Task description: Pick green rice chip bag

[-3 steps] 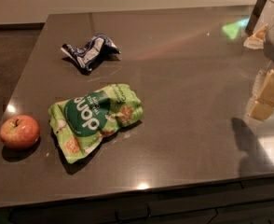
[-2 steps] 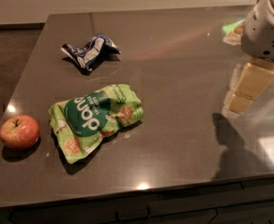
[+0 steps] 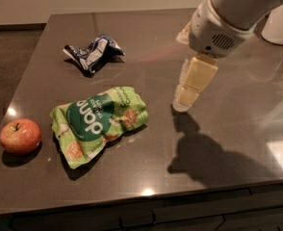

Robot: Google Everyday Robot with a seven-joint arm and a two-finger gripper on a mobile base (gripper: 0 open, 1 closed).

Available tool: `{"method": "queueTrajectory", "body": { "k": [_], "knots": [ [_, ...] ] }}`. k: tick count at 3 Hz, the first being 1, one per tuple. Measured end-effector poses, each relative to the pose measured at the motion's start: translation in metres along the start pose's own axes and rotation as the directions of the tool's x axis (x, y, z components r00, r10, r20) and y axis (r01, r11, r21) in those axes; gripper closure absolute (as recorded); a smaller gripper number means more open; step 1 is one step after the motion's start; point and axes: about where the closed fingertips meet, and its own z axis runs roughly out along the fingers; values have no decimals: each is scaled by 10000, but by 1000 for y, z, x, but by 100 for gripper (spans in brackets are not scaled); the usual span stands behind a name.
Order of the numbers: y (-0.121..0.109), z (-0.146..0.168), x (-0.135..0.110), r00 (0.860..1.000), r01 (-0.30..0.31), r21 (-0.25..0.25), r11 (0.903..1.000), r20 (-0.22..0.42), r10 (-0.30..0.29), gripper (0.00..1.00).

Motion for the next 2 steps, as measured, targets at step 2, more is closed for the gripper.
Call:
{"method": "queueTrajectory", "body": {
  "k": [2],
  "knots": [
    [16, 61, -60, 9955, 703, -1239, 9898, 719, -617, 0]
  ]
}}
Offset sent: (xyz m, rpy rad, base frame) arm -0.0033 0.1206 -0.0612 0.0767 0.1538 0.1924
